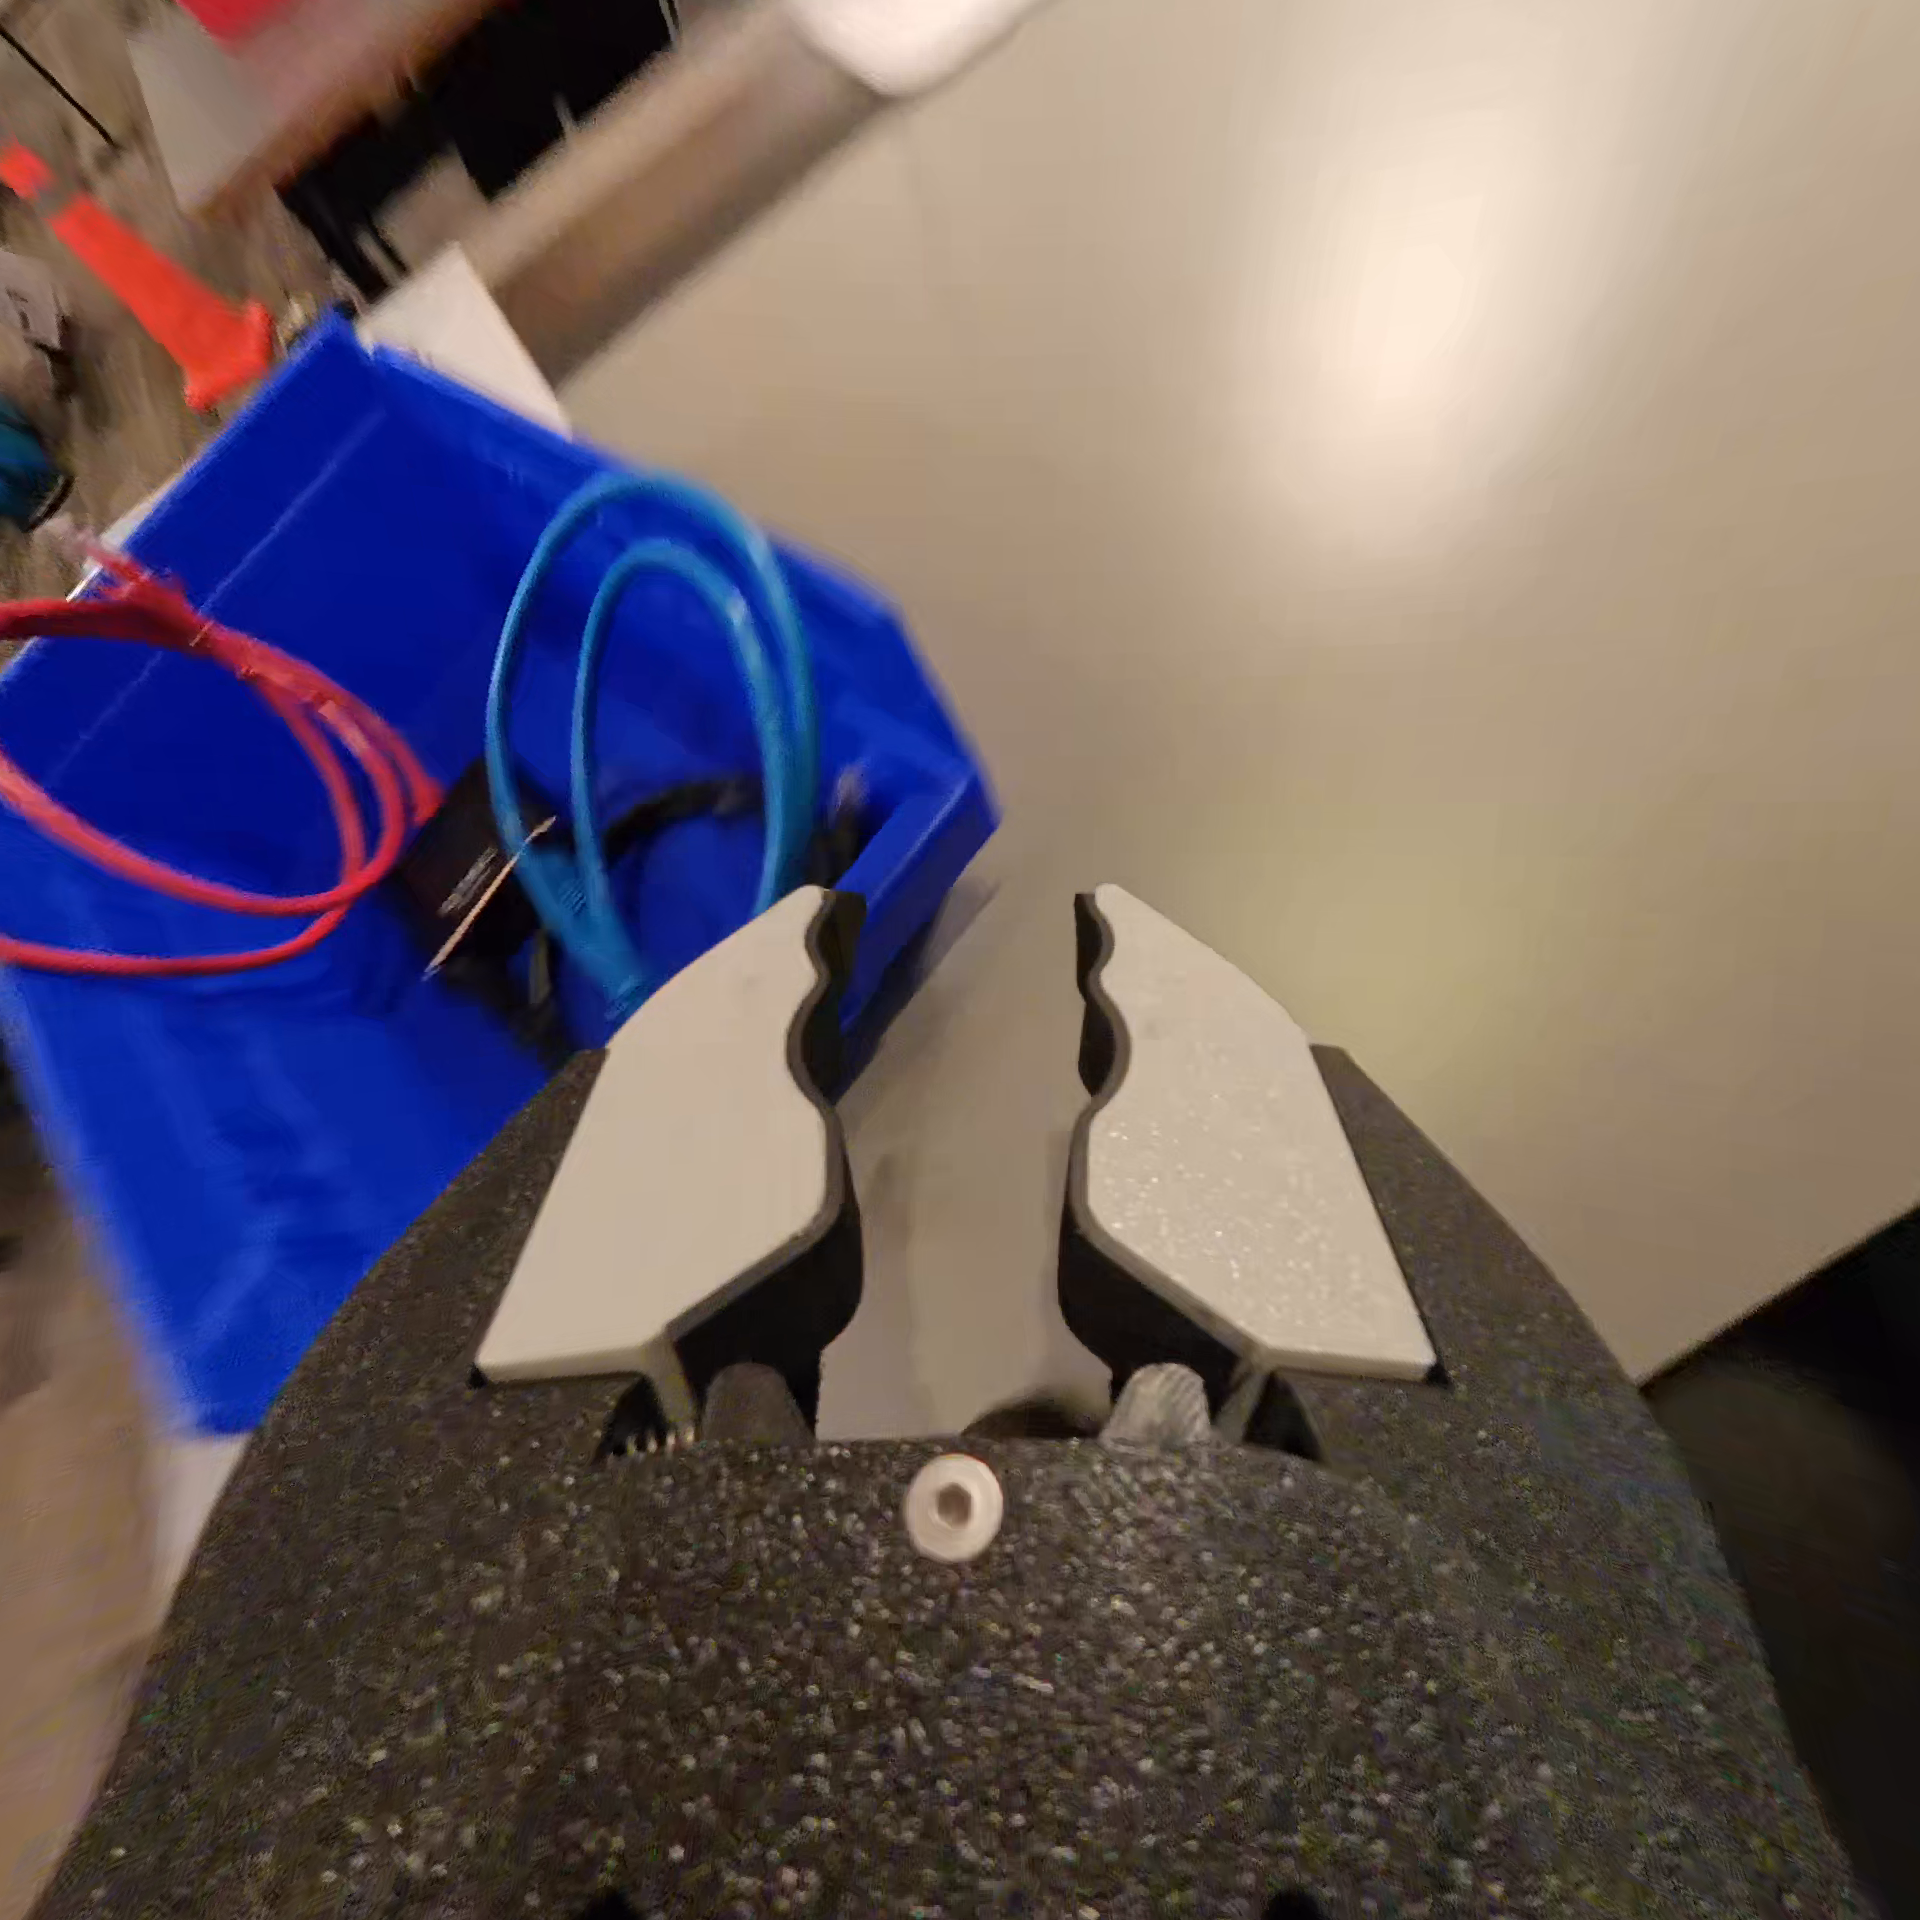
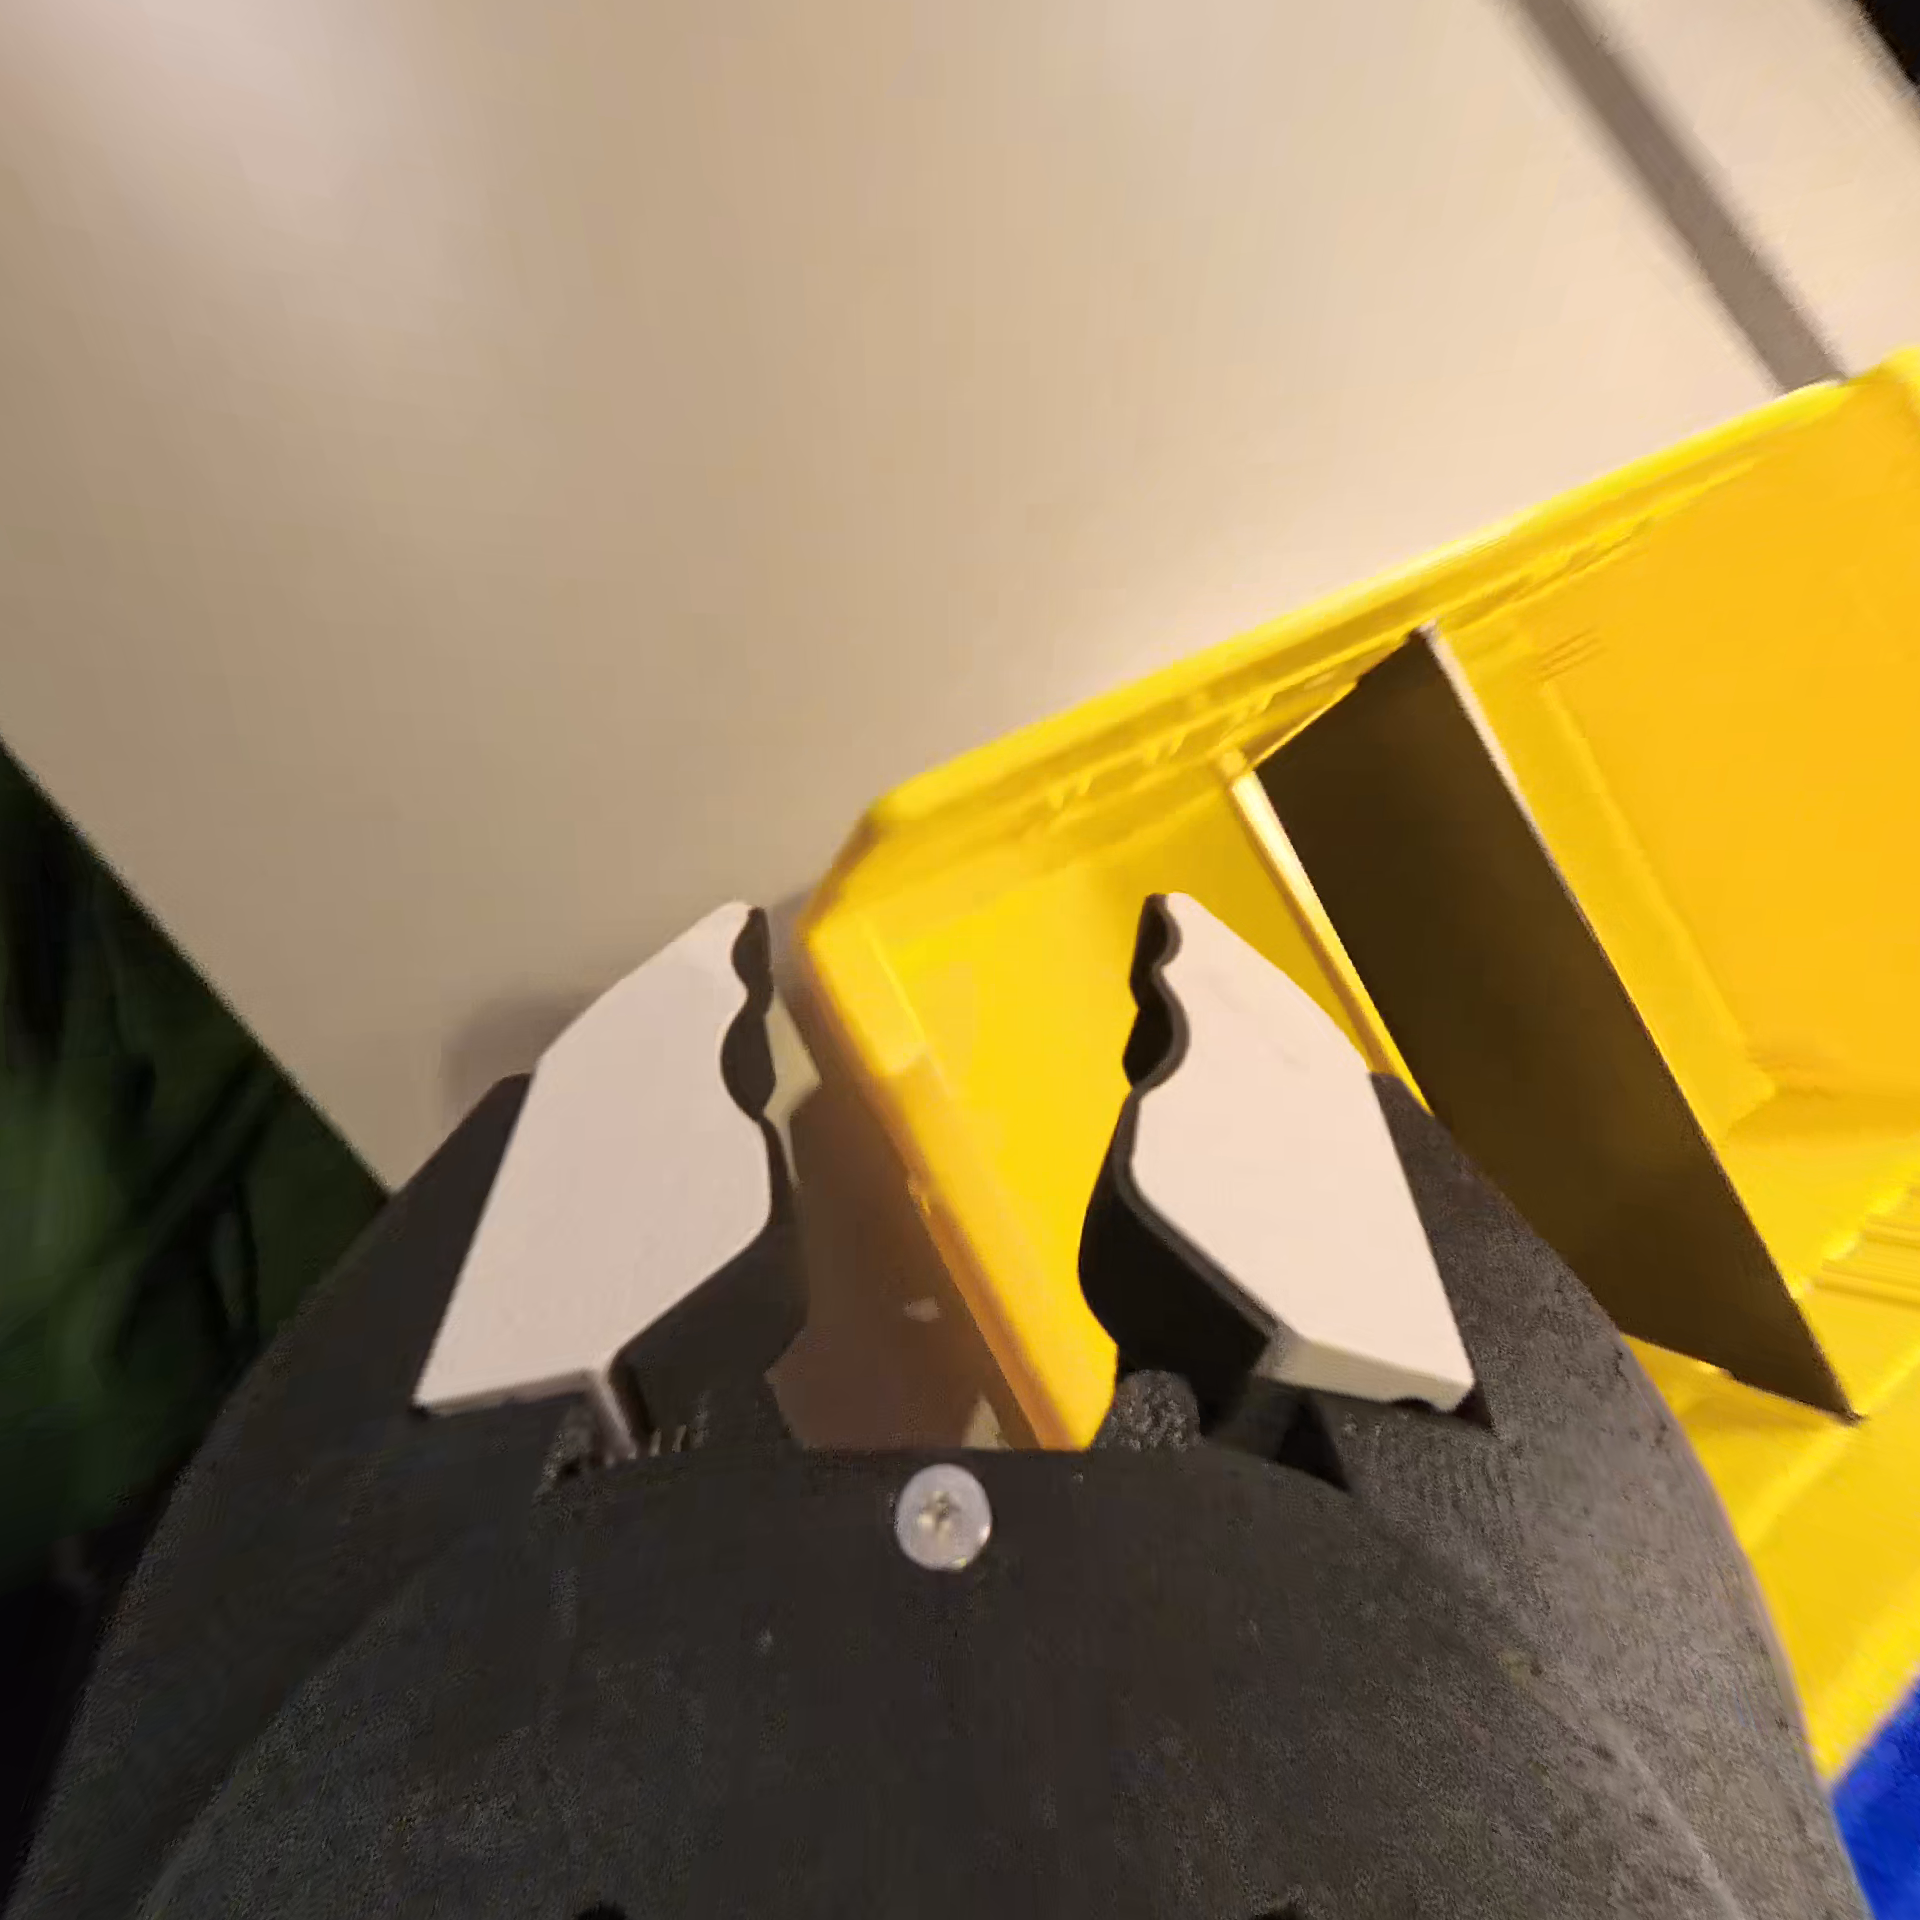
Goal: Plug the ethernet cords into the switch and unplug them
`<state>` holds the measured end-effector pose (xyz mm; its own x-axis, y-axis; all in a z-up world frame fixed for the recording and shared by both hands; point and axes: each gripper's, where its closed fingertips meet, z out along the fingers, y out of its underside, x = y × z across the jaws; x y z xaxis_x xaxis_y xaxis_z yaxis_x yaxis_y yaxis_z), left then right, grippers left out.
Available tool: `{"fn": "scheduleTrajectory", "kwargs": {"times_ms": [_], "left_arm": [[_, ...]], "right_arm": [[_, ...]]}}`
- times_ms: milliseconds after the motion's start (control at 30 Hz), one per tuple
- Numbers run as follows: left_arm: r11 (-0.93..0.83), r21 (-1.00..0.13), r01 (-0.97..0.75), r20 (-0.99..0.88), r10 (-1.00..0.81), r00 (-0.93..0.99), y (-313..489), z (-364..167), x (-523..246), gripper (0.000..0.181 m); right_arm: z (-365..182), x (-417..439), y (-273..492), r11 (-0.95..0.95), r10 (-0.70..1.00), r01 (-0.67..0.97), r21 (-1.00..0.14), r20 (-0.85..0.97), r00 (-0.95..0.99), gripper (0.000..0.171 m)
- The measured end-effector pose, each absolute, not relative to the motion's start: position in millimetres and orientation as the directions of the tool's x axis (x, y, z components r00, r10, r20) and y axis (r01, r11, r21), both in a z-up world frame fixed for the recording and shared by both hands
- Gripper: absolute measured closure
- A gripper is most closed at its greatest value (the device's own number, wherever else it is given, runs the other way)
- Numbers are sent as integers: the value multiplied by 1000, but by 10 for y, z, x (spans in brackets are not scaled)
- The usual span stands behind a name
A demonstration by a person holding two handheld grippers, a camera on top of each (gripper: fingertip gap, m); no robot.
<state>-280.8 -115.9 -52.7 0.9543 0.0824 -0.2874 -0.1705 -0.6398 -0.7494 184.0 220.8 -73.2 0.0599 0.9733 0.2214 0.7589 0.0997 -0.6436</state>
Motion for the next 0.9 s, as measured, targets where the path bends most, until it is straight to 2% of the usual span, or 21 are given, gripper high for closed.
{"fn": "scheduleTrajectory", "kwargs": {"times_ms": [33, 100, 200, 300, 433, 600, 633, 700, 900], "left_arm": [[-563, -818, -116, -226, 129, 966, -1035, -494, -2712, 138], [-450, -893, -11, -139, 253, 958, -861, -467, -2669, 133], [-370, -928, 26, -141, 418, 898, -738, -490, -2766, 131], [-348, -937, 35, -153, 497, 854, -640, -536, -2820, 138], [-388, -915, 109, -149, 578, 802, -500, -709, -2931, 136], [-422, -892, 160, -152, 614, 774, -347, -882, -3166, 139], [-436, -888, 147, -176, 617, 767, -338, -886, -3218, 144], [-467, -877, 114, -231, 617, 752, -352, -868, -3311, 164], [-569, -822, 29, -386, 594, 705, -638, -849, -3447, 175]], "right_arm": [[-698, 1768, 2227, 53, 969, 710, -703, 207, 133, 101], [-669, 1664, 2261, -8, 953, 624, -781, 183, 241, 100], [-688, 1546, 2303, -66, 929, 540, -839, 145, 339, 99], [-738, 1449, 2337, -88, 910, 516, -852, 141, 389, 98], [-840, 1357, 2378, -106, 878, 533, -839, 173, 446, 99], [-846, 1361, 2515, -84, 784, 556, -827, 289, 549, 120], [-843, 1390, 2550, -75, 761, 566, -821, 319, 565, 129], [-853, 1428, 2577, -83, 749, 566, -820, 323, 578, 132], [-816, 1827, 2774, -117, 659, 592, -797, 384, 647, 163]]}}
